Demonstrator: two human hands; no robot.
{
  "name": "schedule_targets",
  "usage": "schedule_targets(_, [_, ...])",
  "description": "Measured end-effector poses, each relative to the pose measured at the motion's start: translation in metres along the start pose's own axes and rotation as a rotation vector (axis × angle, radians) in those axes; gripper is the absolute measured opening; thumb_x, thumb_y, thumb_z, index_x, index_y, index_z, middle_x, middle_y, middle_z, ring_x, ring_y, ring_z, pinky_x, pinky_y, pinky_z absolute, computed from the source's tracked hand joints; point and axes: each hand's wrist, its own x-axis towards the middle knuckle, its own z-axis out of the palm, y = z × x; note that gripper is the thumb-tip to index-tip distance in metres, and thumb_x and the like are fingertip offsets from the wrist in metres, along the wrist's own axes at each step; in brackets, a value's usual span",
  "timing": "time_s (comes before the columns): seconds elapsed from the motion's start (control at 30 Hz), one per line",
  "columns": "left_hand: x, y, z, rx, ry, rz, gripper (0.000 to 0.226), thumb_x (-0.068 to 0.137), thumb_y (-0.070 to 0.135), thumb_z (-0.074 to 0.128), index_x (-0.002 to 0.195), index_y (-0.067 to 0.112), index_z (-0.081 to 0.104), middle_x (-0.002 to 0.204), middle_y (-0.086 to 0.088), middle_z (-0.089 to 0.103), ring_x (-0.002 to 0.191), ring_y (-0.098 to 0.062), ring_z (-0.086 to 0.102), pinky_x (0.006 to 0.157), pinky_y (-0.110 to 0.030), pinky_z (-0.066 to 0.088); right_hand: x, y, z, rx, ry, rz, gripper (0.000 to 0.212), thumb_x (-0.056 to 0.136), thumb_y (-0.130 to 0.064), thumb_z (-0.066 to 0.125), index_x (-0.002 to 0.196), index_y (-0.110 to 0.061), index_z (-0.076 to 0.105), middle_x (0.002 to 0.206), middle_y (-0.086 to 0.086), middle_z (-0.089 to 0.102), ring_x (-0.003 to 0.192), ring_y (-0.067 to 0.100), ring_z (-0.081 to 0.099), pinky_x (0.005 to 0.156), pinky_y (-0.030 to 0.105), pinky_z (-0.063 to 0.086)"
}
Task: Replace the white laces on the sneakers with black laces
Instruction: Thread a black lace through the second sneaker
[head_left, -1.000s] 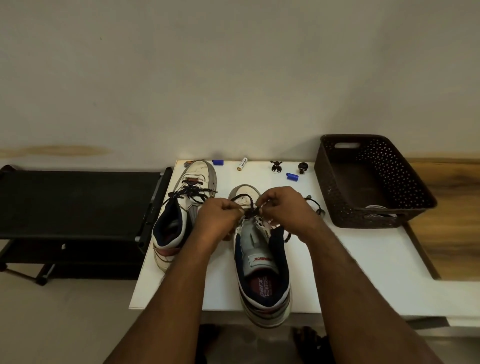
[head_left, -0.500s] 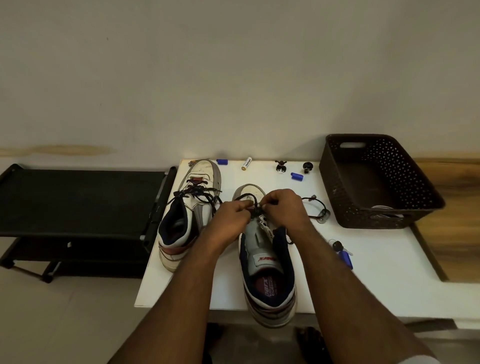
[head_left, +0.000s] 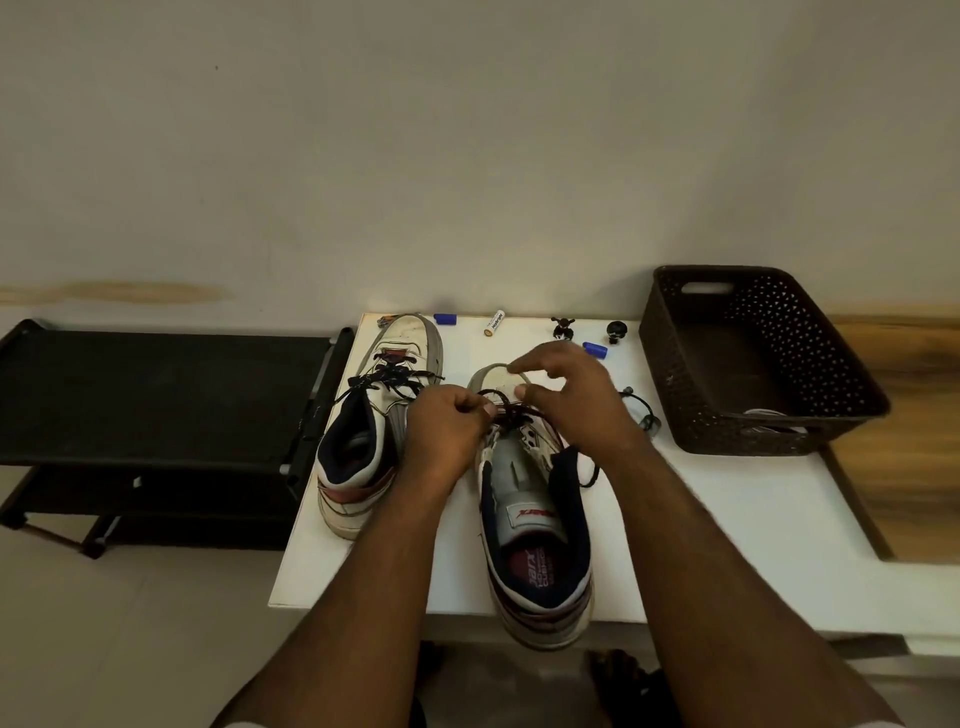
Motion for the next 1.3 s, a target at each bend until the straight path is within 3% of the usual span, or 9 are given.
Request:
schedule_targets(0.1, [-0.003,0.006,-0.011,-0.015,-0.01,-0.008,0.008,0.088,0.014,0.068,0.086,0.009,0.074,0.072,-0.009,0.069,0.061,-0.017,0.06,0.065,-0.034,0.053,0.004,-0.003,0.005,-0.141,-0.186,-0.015,0.02,0.079,-0.03,0.076,0.099,-0.035,0.075,0.123,-0.009,0.059,0.116,0.019,0.05,0.097,0.045,0.044])
schedule_targets(0.23, [-0.011,0.015,-0.019,-0.148,-0.025,-0.077,0.015,0.091,0.016,0.065,0.088,0.001,0.069,0.072,-0.011,0.064,0.057,-0.015,0.054,0.051,-0.025,0.047,0.004,-0.002,0.007,-0.17,-0.201,-0.015,0.016,0.08,-0.032,0.074,0.096,-0.03,0.076,0.123,-0.011,0.06,0.117,0.016,0.05,0.096,0.041,0.044])
schedule_targets(0.33, [-0.015,0.016,-0.018,-0.13,-0.089,-0.158,0.033,0.084,0.034,0.073,0.091,0.002,0.067,0.077,-0.01,0.064,0.06,-0.016,0.056,0.05,-0.025,0.048,-0.005,-0.009,0.002,0.172,-0.036,0.047,0.013,0.086,-0.014,0.069,0.098,-0.017,0.074,0.101,-0.008,0.068,0.086,-0.004,0.061,0.074,0.013,0.046])
schedule_targets(0.47, [-0.012,0.018,-0.012,0.261,-0.192,-0.161,0.029,0.073,0.031,0.081,0.087,0.009,0.068,0.074,-0.003,0.065,0.066,-0.018,0.064,0.062,-0.033,0.058,-0.014,-0.02,-0.006,0.497,-0.036,0.183,0.015,0.087,-0.002,0.065,0.096,-0.01,0.072,0.083,0.002,0.073,0.066,-0.001,0.065,0.058,0.011,0.047])
schedule_targets(0.6, [-0.008,0.013,-0.013,0.28,-0.124,-0.139,0.014,0.078,0.01,0.069,0.066,0.002,0.069,0.054,-0.01,0.058,0.046,-0.021,0.05,0.047,-0.022,0.04,-0.016,-0.02,-0.008,0.35,-0.228,0.224,0.009,0.085,-0.005,0.068,0.091,-0.003,0.075,0.083,0.009,0.073,0.063,0.003,0.064,0.057,0.013,0.046])
schedule_targets(0.67, [-0.008,0.008,-0.015,0.068,-0.095,-0.225,0.007,0.077,-0.001,0.067,0.073,-0.007,0.07,0.063,-0.017,0.059,0.048,-0.02,0.047,0.048,-0.022,0.041,-0.014,-0.018,-0.009,0.26,-0.273,0.21,0.009,0.084,-0.007,0.07,0.089,-0.002,0.076,0.081,0.009,0.073,0.058,-0.001,0.062,0.055,0.012,0.045])
schedule_targets(0.77, [-0.008,0.005,-0.016,-0.129,-0.115,-0.336,0.009,0.075,-0.011,0.068,0.076,-0.002,0.07,0.073,-0.014,0.065,0.061,-0.021,0.056,0.061,-0.028,0.05,-0.009,-0.014,-0.006,0.024,-0.279,0.17,0.007,0.08,-0.009,0.072,0.084,-0.007,0.078,0.082,0.004,0.073,0.076,0.011,0.066,0.07,0.026,0.055])
schedule_targets(1.07, [-0.007,0.005,-0.01,-0.282,-0.141,-0.424,0.02,0.077,-0.014,0.065,0.093,-0.004,0.071,0.083,-0.011,0.069,0.065,-0.019,0.06,0.065,-0.026,0.051,-0.01,-0.015,0.004,-0.234,-0.314,0.107,0.013,0.083,-0.01,0.067,0.089,-0.009,0.078,0.088,0.006,0.073,0.08,0.015,0.065,0.074,0.029,0.054])
schedule_targets(1.3, [-0.004,0.002,-0.006,-0.252,-0.132,-0.411,0.021,0.078,-0.015,0.061,0.077,0.004,0.07,0.077,-0.011,0.067,0.068,-0.02,0.057,0.068,-0.027,0.046,-0.012,-0.011,0.002,-0.235,-0.32,0.136,0.013,0.082,-0.008,0.066,0.088,-0.01,0.077,0.089,0.007,0.073,0.08,0.015,0.064,0.068,0.023,0.049])
